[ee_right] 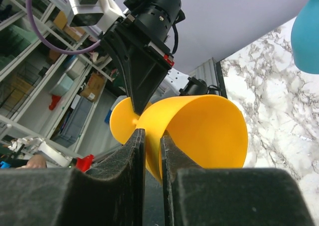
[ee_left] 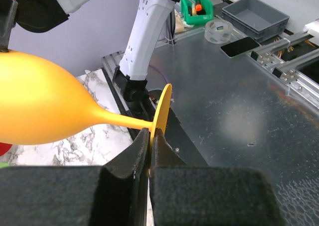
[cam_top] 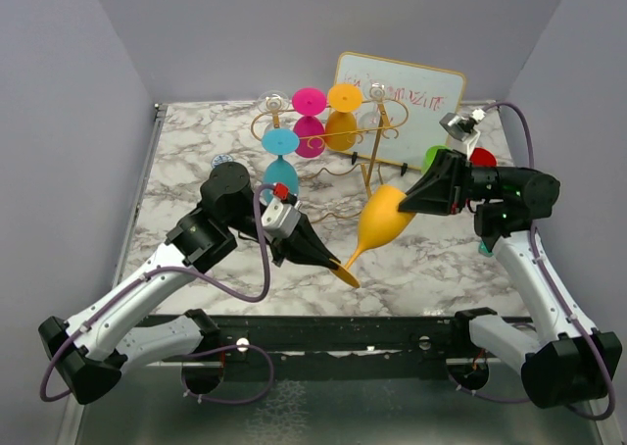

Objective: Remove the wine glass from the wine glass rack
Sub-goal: Place the wine glass at the center of the board.

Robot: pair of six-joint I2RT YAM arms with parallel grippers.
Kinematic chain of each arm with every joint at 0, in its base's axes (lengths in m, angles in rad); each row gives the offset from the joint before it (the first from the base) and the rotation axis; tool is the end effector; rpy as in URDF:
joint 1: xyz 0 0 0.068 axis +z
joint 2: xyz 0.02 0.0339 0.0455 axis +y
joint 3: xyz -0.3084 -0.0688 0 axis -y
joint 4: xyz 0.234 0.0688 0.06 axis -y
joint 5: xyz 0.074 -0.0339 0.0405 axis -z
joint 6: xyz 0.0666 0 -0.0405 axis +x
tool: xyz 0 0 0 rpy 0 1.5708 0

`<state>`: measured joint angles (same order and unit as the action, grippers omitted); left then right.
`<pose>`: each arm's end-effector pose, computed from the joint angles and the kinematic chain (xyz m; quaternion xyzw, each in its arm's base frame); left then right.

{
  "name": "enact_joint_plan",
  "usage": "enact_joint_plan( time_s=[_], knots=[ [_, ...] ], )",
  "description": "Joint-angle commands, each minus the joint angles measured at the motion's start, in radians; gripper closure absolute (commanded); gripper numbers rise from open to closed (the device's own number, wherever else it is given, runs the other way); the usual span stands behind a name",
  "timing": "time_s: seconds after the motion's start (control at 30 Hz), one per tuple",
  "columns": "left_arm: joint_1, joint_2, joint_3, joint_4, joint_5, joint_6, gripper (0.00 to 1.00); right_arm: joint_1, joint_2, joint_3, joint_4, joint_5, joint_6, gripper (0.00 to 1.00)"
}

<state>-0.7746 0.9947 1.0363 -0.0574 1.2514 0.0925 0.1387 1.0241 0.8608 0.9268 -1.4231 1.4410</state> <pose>0.0831 -0.1698 0.4403 0.6155 0.3516 -0.5835 0.3962 0.1502 0.0875 0.4561 -0.2974 0.6006 0.6752 0.3081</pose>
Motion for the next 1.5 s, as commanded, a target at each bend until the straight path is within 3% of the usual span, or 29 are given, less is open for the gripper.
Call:
enact_joint_plan(
  time_s=[0.0, 0.17, 0.37, 0.57, 0.63, 0.77, 0.83, 1.07, 1.2, 1.47],
  knots=[
    [0.001, -0.005, 0.006, -0.046, -0.045, 0.022, 1.00, 0.013, -0.024, 0.016, 0.062, -0.016, 0.026, 0.98],
    [0.001, -0.012, 0.007, -0.082, -0.099, 0.026, 0.99, 0.013, -0.028, 0.020, 0.065, -0.004, 0.035, 1.00],
    [0.001, -0.032, -0.010, -0.098, -0.158, 0.025, 0.80, 0.016, -0.022, 0.016, 0.052, 0.017, 0.034, 1.00],
    [0.001, -0.030, -0.015, -0.096, -0.185, 0.026, 0.69, 0.015, -0.017, 0.017, 0.000, 0.022, -0.014, 1.00],
    [0.001, -0.028, -0.017, -0.097, -0.191, 0.026, 0.53, 0.015, -0.030, 0.036, -0.171, 0.029, -0.151, 1.00],
    [0.001, -0.041, -0.024, -0.102, -0.234, 0.020, 0.28, 0.015, -0.035, 0.197, -0.945, 0.099, -0.744, 1.00],
    [0.001, -0.057, -0.032, -0.102, -0.275, 0.014, 0.19, 0.015, -0.008, 0.276, -1.205, 0.128, -0.951, 1.00],
    [0.001, -0.096, -0.038, -0.103, -0.389, 0.009, 0.07, 0.015, 0.014, 0.290, -1.358, 0.243, -1.055, 1.00],
    [0.001, -0.111, -0.032, -0.105, -0.474, -0.002, 0.01, 0.015, 0.031, 0.349, -1.562, 0.364, -1.185, 1.00],
    [0.001, -0.040, 0.063, -0.223, -0.560, -0.041, 0.01, 0.015, 0.053, 0.467, -1.805, 0.768, -1.325, 1.00]
  ],
)
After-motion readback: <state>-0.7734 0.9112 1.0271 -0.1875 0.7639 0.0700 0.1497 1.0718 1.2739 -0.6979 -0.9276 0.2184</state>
